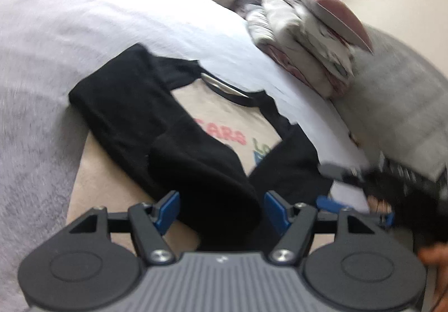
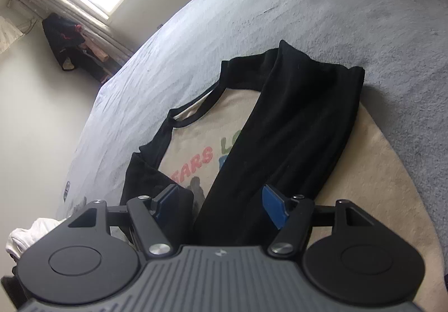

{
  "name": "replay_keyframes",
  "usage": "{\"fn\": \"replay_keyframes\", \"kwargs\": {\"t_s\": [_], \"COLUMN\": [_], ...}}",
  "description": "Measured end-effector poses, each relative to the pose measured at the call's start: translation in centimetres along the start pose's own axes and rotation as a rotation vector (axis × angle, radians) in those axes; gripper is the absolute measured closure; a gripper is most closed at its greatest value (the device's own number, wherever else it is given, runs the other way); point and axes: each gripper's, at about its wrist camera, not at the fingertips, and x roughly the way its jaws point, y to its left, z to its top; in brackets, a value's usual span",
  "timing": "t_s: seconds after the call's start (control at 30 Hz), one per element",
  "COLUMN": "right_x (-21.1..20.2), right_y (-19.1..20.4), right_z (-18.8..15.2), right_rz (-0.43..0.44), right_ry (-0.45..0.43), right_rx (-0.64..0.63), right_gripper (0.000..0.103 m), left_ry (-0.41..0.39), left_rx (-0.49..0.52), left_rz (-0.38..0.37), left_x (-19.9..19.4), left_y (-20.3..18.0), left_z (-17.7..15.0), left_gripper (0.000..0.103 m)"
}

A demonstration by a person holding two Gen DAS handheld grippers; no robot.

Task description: Fold clothes

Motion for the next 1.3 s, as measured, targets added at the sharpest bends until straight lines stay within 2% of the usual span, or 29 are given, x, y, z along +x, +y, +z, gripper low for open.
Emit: {"fn": "replay_keyframes", "kwargs": {"t_s": [0.13, 0.17, 0.27, 0.33, 0.4, 0.5, 0.6, 0.77, 0.87, 1.0, 1.17, 1.3], "right_x": [0.2, 0.2, 0.4, 0.5, 0.4, -0.1, -0.5, -0.5, -0.1, 0.5, 1.4, 2.3], "right_y": [0.1, 0.1, 0.0, -0.1, -0.3, -1.2, -2.3, -3.2, -3.1, -2.3, 0.8, 4.2], "right_z": [-0.2, -0.3, -0.5, -0.6, -0.6, -0.6, -0.4, -0.4, -0.5, -0.9, -2.1, -3.9], "right_rz": [0.016, 0.024, 0.031, 0.031, 0.039, 0.058, 0.067, 0.059, 0.056, 0.048, 0.045, -0.002], "right_ry": [0.017, 0.022, 0.035, 0.043, 0.044, 0.013, -0.001, 0.009, 0.018, 0.027, 0.029, 0.018], "right_rx": [0.005, 0.009, 0.018, 0.027, 0.045, 0.115, 0.192, 0.247, 0.244, 0.205, 0.032, -0.206], "right_gripper": [0.034, 0.034, 0.034, 0.034, 0.034, 0.034, 0.034, 0.034, 0.034, 0.034, 0.034, 0.034], "left_ry": [-0.082, -0.106, -0.15, -0.152, -0.127, -0.044, 0.06, 0.118, 0.109, 0.067, 0.011, -0.049], "left_rx": [-0.027, -0.014, 0.072, 0.169, 0.253, 0.332, 0.376, 0.423, 0.438, 0.431, 0.38, 0.369], "left_rz": [-0.017, -0.018, -0.03, -0.062, -0.105, -0.196, -0.28, -0.362, -0.338, -0.263, -0.047, 0.14], "left_x": [1.0, 1.1, 1.6, 1.6, 1.6, 2.1, 2.6, 1.8, 0.8, -0.7, -2.6, -3.6], "left_y": [0.4, 0.3, -0.1, -1.0, -2.0, -3.4, -4.6, -5.8, -6.0, -5.0, -2.1, 0.5], "left_z": [0.0, -0.1, -0.5, -0.9, -1.5, -2.5, -3.2, -4.2, -4.0, -2.6, 0.5, 2.7], "left_gripper": [0.037, 0.042, 0.051, 0.061, 0.063, 0.063, 0.062, 0.054, 0.048, 0.043, 0.038, 0.034]}}
